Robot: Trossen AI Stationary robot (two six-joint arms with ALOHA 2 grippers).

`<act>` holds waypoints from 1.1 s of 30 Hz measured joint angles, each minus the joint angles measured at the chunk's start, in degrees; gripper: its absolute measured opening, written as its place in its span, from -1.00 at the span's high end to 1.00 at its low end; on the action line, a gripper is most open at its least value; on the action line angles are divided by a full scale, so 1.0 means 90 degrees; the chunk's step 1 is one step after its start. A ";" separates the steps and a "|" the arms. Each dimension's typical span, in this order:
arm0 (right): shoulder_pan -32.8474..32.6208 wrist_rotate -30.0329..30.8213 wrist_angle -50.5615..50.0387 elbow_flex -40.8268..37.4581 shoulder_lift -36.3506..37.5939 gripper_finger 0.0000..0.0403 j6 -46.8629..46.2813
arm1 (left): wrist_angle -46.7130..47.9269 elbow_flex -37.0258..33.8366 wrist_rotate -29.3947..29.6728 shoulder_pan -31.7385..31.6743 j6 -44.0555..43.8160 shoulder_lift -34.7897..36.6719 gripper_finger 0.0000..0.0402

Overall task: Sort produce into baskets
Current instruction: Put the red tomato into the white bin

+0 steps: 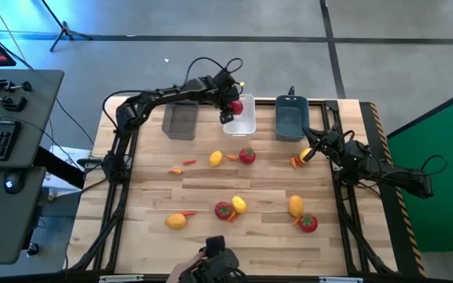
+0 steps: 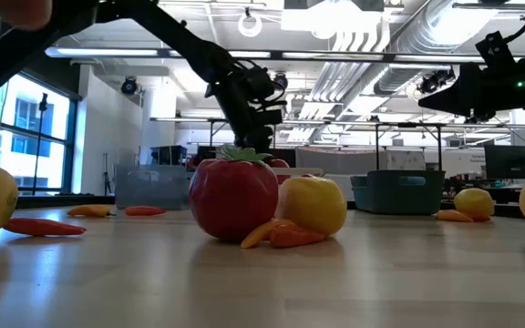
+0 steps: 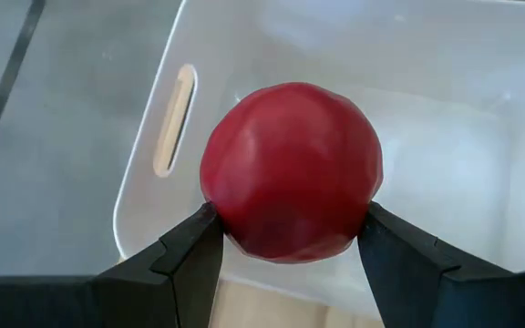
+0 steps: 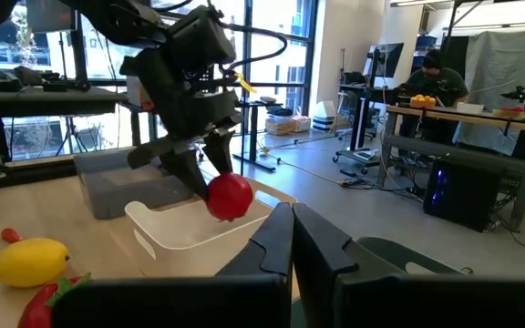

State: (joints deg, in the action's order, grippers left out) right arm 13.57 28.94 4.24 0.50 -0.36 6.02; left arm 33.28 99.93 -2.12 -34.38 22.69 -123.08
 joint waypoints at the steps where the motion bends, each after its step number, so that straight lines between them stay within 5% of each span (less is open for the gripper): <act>1: -0.0001 0.0001 0.0001 0.0001 0.0000 1.00 0.0000 | 0.0012 -0.0001 0.0005 -0.0018 0.0008 -0.0003 -0.05; 33: -0.0001 0.0000 0.0001 0.0001 0.0000 1.00 0.0000 | 0.0131 0.0004 0.0048 -0.0130 0.0378 0.0002 -0.20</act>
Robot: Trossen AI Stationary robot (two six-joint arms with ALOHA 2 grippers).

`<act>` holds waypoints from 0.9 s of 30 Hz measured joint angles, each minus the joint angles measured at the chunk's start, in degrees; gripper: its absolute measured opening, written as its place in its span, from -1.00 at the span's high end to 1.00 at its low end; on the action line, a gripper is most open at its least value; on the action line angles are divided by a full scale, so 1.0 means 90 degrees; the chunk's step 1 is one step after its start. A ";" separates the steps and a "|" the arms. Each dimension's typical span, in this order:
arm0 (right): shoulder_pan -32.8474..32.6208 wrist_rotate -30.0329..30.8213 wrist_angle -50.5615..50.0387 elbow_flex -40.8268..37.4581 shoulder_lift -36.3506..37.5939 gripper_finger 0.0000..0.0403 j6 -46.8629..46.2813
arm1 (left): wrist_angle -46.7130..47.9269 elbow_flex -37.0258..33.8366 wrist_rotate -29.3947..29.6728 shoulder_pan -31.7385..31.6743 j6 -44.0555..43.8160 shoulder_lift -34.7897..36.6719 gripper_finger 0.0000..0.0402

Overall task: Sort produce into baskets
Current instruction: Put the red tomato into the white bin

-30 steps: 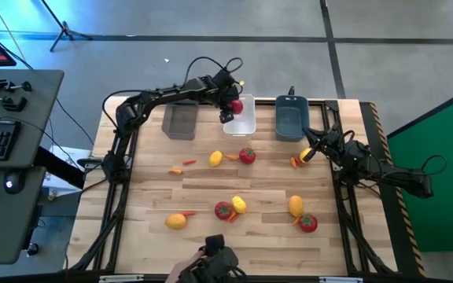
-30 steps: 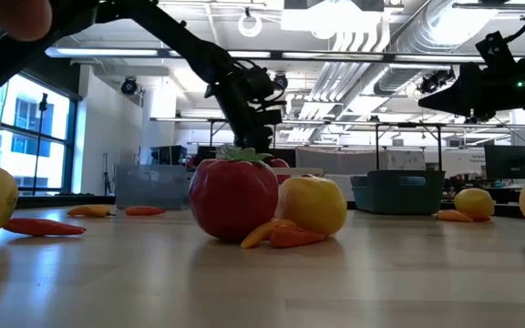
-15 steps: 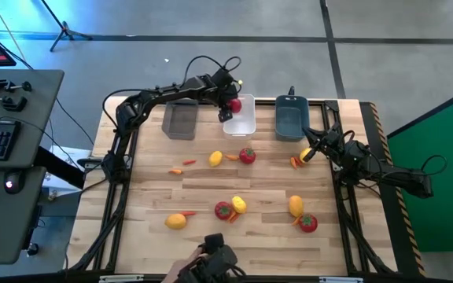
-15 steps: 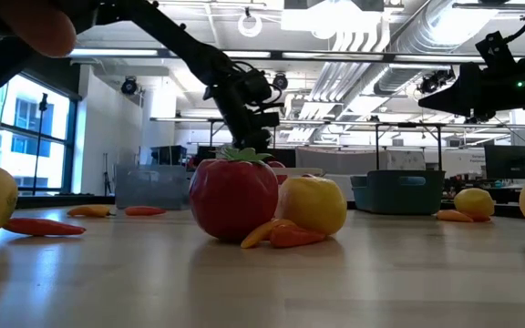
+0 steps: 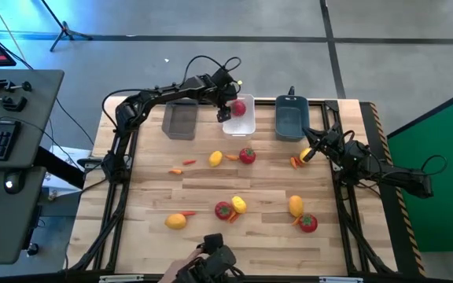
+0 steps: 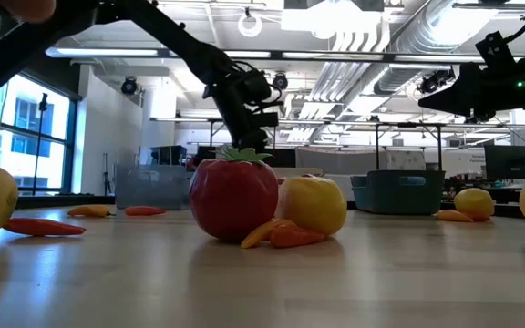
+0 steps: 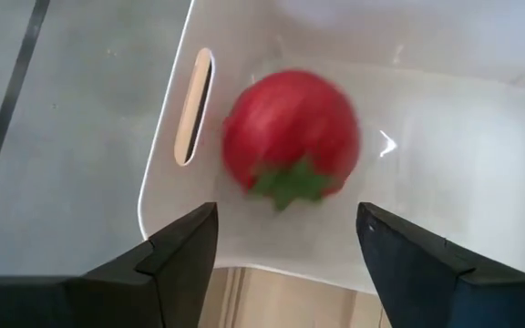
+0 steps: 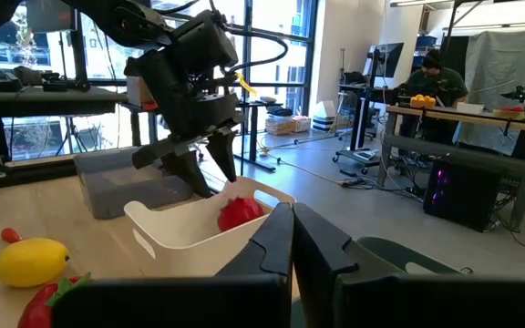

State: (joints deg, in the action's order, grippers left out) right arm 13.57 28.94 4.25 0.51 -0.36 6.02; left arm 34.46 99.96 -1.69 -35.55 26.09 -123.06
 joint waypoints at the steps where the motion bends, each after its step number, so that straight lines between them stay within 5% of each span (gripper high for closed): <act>1: 0.0002 0.0001 0.0000 -0.0002 0.0000 1.00 0.0000 | -0.0003 0.0000 -0.0003 0.0000 0.0002 0.0022 -0.17; 9: 0.0000 0.0001 -0.0001 -0.0001 0.0000 1.00 0.0000 | -0.0537 -0.0128 -0.0834 -0.0012 -0.0190 0.0483 0.37; 16: 0.0001 0.0001 0.0000 -0.0001 0.0001 1.00 0.0000 | -0.2512 -0.1707 -0.1540 -0.0012 -0.0498 0.1352 0.93; 27: 0.0004 -0.0006 0.0007 -0.0001 0.0000 1.00 -0.0004 | -0.5830 -0.5503 -0.1633 0.0349 -0.0957 0.3961 0.97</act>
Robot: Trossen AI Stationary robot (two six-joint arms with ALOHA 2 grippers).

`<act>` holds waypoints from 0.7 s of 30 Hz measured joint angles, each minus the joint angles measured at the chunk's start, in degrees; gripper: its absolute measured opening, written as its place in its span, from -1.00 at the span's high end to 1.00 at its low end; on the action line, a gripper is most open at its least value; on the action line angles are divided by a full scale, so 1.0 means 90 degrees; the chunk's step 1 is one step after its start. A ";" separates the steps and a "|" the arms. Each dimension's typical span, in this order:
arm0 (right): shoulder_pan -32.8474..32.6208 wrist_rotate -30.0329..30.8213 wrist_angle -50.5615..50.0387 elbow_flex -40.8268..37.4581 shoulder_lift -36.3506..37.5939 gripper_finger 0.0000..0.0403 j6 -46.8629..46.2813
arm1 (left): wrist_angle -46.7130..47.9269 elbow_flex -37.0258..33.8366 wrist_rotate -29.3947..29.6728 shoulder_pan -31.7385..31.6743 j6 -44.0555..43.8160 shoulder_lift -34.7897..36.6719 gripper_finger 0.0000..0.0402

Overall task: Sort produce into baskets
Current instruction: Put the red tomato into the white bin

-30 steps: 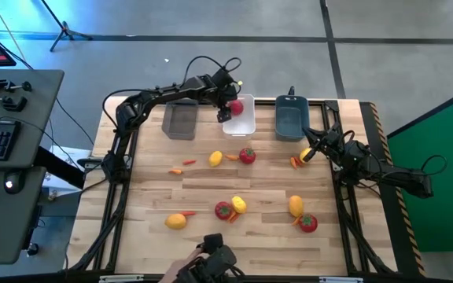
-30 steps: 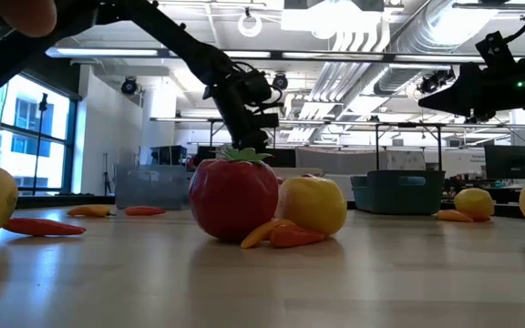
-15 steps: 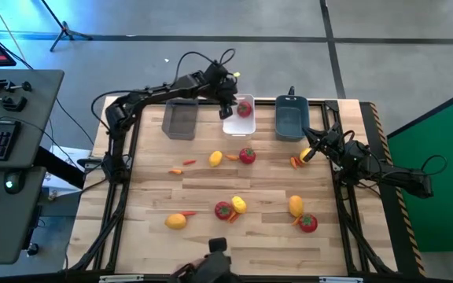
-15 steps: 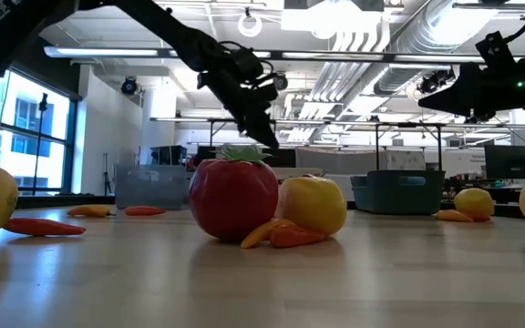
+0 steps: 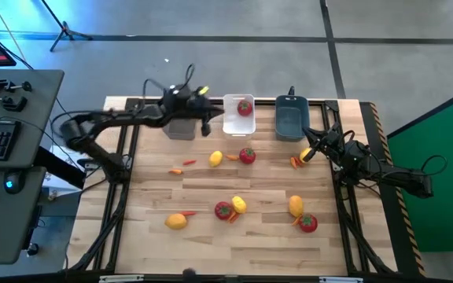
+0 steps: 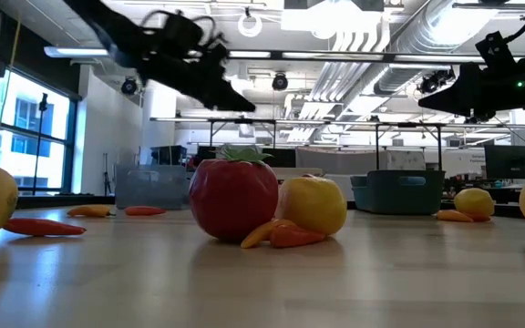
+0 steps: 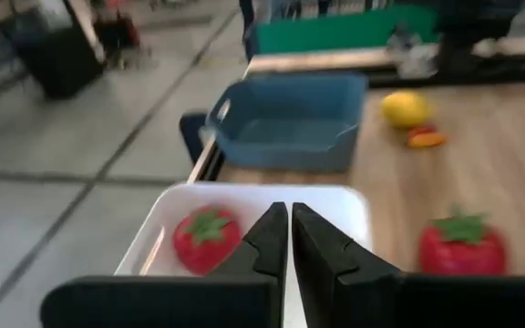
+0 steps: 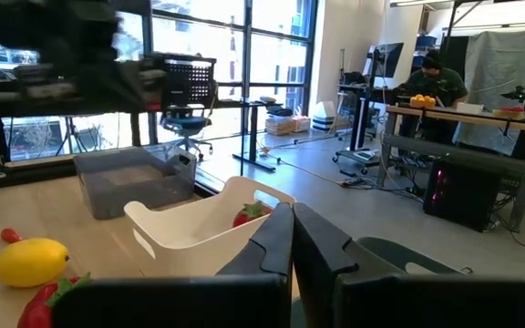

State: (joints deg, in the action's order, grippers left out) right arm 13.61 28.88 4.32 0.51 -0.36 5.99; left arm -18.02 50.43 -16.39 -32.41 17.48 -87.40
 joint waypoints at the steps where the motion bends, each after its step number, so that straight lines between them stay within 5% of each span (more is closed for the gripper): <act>1: 0.0000 -0.0034 0.0020 0.0000 0.0000 1.00 -0.0013 | -0.0118 -0.0286 0.0001 0.0041 -0.0030 0.0248 0.97; 8: -0.0002 -0.0120 0.0122 0.0001 0.0002 1.00 -0.0802 | -0.0823 -0.1647 0.0015 0.0166 -0.0579 0.1549 0.97; 15: 0.0002 -0.0634 0.0204 0.0001 -0.0052 0.98 -0.1211 | -0.1141 -0.2203 0.0030 0.0092 -0.0700 0.1990 0.97; 21: -0.0002 -0.1168 0.0348 0.0001 -0.0633 0.64 -0.1627 | -0.1575 -0.2195 0.0035 -0.0011 -0.0752 0.1992 0.97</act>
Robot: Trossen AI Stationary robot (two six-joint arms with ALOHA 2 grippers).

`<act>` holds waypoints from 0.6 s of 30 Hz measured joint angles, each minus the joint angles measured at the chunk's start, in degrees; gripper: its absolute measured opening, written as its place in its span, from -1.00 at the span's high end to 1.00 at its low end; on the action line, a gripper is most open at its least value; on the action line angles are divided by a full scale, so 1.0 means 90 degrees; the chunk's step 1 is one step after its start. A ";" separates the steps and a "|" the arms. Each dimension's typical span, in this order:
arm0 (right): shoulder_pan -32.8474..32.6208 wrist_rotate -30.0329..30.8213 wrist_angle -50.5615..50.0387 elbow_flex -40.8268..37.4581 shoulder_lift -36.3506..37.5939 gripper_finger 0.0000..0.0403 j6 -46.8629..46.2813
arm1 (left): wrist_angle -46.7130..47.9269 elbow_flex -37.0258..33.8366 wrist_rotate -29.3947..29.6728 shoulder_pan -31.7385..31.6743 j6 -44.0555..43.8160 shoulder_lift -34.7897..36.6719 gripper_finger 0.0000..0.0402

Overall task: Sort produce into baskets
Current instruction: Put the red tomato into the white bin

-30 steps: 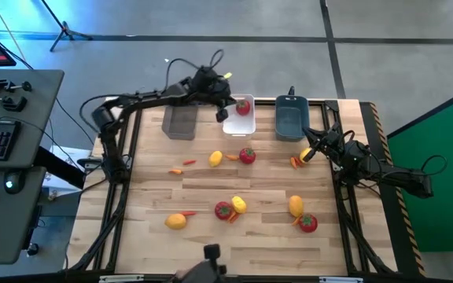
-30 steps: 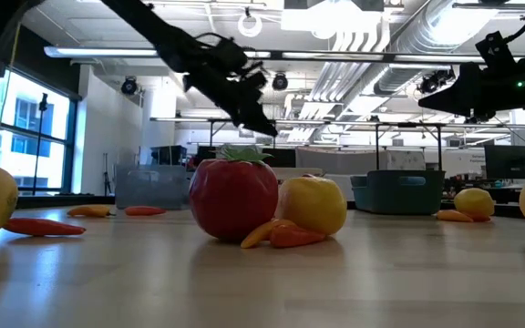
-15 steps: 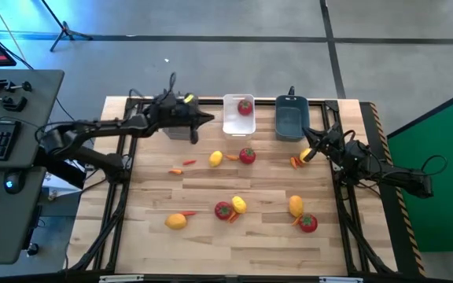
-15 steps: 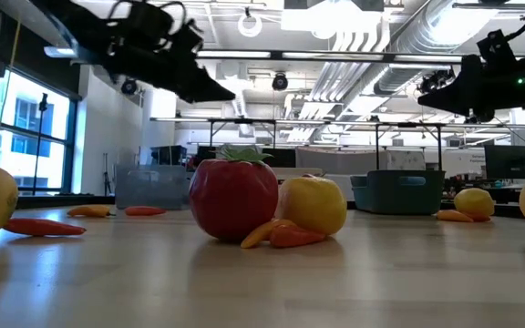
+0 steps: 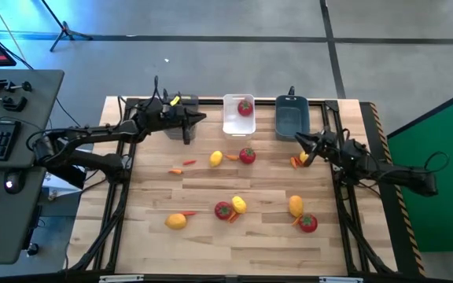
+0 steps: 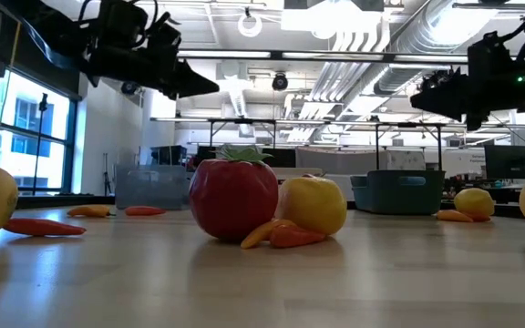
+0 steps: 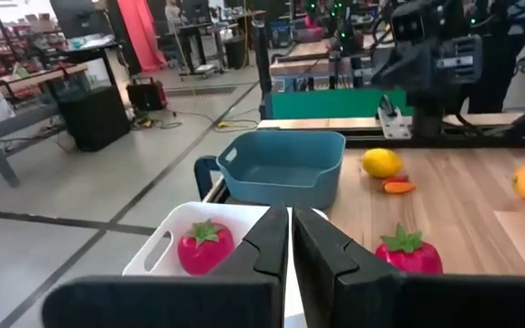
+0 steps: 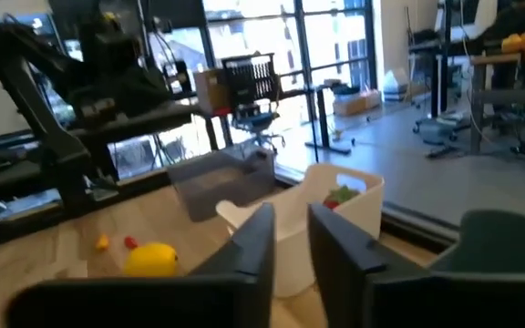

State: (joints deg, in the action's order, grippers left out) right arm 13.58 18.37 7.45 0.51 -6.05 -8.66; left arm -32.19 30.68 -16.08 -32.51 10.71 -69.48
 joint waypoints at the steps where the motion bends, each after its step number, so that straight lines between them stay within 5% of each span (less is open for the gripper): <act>1: 0.0000 0.0000 0.0073 0.0000 -0.0163 0.55 -0.0030 | -0.0021 0.0000 -0.0002 -0.0020 -0.0011 -0.0001 0.97; 9: 0.0000 -0.0357 0.1317 0.0041 -0.1969 -0.16 -0.0312 | -0.0080 0.0000 0.0050 -0.0191 0.0134 -0.0002 0.97; 18: 0.0000 -0.0494 0.1967 0.0875 -0.4412 -0.25 -0.0489 | 0.0002 0.0000 0.0051 -0.0279 0.0004 -0.0002 0.98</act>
State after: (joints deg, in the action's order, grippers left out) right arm 13.58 13.93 25.15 8.39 -45.76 -13.06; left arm -32.17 30.68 -15.62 -35.03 10.74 -69.49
